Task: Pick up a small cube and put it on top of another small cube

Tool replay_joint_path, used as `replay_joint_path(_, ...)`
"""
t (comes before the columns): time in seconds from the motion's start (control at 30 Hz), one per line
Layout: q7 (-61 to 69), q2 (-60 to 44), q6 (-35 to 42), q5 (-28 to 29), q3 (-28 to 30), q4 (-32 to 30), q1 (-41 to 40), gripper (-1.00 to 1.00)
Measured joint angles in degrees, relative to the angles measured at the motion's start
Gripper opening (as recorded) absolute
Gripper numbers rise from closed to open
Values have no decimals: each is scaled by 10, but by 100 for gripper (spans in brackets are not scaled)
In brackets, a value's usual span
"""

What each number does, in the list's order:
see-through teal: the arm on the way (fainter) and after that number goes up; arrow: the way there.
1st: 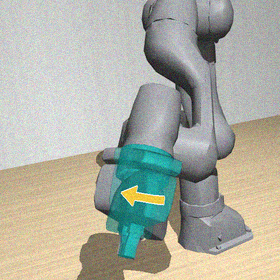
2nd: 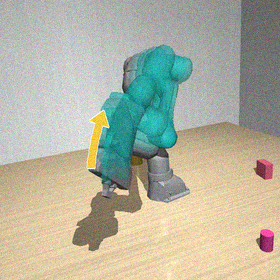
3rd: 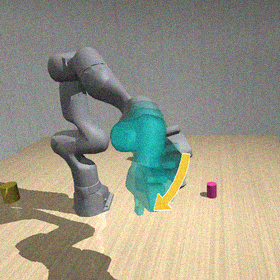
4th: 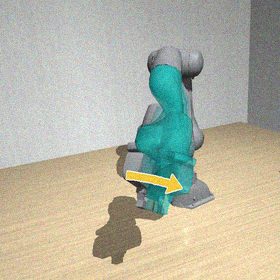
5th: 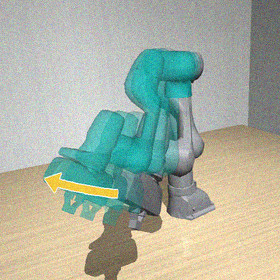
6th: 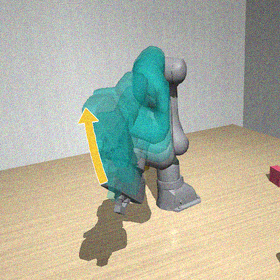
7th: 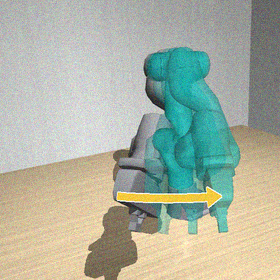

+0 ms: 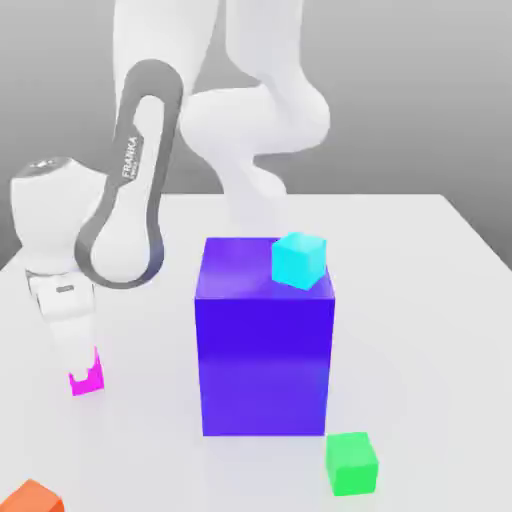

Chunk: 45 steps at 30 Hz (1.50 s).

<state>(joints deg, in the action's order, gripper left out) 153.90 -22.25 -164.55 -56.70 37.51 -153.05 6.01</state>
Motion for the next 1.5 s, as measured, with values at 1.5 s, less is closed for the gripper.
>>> replay_joint_path(1.5,-461,114,157,428,198,99,675,-100)
